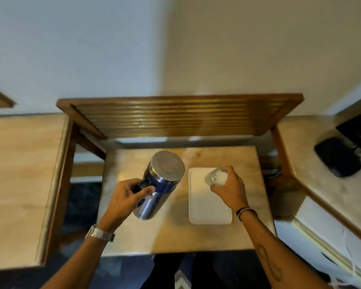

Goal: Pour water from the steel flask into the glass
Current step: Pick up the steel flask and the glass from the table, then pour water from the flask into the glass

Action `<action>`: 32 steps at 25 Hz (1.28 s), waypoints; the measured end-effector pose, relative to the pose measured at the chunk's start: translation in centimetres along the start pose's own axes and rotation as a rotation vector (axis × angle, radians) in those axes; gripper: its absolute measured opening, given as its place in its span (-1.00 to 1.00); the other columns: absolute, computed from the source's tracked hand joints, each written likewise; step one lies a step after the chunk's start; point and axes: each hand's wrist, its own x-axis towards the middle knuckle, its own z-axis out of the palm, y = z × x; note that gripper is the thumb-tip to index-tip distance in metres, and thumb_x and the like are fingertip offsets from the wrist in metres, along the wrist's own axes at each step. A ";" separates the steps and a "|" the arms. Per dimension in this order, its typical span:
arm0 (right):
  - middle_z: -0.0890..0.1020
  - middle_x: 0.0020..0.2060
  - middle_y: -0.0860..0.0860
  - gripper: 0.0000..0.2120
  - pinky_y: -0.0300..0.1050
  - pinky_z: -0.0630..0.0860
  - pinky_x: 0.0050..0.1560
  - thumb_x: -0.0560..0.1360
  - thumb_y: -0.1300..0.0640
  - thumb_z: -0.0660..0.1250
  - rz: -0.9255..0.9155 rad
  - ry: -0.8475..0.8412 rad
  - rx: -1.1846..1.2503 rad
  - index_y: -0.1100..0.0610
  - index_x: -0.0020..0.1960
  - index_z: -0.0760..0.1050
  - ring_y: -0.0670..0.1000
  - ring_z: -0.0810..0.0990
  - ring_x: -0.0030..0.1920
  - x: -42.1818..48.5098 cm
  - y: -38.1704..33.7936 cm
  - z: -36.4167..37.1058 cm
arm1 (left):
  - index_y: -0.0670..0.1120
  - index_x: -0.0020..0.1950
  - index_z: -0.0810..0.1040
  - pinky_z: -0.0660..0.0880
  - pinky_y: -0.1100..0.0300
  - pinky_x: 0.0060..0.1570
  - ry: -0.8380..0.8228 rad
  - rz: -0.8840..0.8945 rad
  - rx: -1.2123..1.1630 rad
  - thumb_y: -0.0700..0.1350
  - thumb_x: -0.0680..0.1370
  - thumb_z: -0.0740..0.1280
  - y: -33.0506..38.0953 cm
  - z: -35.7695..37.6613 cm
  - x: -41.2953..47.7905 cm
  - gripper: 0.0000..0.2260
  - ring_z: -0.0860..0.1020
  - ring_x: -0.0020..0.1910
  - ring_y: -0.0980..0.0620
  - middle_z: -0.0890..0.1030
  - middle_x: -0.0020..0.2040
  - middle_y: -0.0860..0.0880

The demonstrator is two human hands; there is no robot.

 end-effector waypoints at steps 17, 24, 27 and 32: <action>0.72 0.11 0.09 -0.40 -0.06 0.68 0.08 0.31 0.03 0.75 -0.836 0.213 0.571 -0.10 0.30 0.64 -0.01 0.74 0.04 -13.9 -42.4 -34.3 | 0.00 -0.48 0.46 0.09 0.33 -0.63 0.090 0.730 -0.237 -0.03 0.44 0.50 58.9 -19.1 -12.0 -0.65 0.12 -0.62 0.16 0.22 -0.54 0.14; 0.79 -0.08 0.08 -0.39 0.07 0.80 0.12 0.23 -0.04 0.75 -0.956 0.238 0.580 -0.10 0.24 0.69 0.05 0.78 0.02 -19.2 -46.9 -41.0 | 0.00 -0.54 0.51 0.14 0.31 -0.65 -0.015 0.701 0.266 0.11 0.59 0.50 70.6 -19.2 -16.4 -0.48 0.17 -0.63 0.15 0.29 -0.56 0.11; 0.78 -0.04 0.08 -0.43 0.05 0.79 0.12 0.35 0.10 0.76 -0.964 0.255 0.541 -0.02 0.32 0.68 0.13 0.78 0.09 -19.7 -46.7 -42.0 | 0.02 -0.52 0.49 0.18 0.31 -0.64 -0.039 0.694 0.471 0.13 0.56 0.52 73.8 -18.0 -18.2 -0.51 0.19 -0.64 0.14 0.30 -0.56 0.10; 0.82 0.02 0.16 -0.43 0.00 0.79 0.07 0.32 0.11 0.75 -0.951 0.176 0.620 0.04 0.29 0.69 0.20 0.81 0.12 -20.4 -46.9 -42.4 | 0.02 -0.52 0.45 0.16 0.31 -0.62 0.014 0.691 0.729 0.13 0.55 0.52 78.1 -15.3 -21.1 -0.50 0.19 -0.64 0.14 0.31 -0.57 0.09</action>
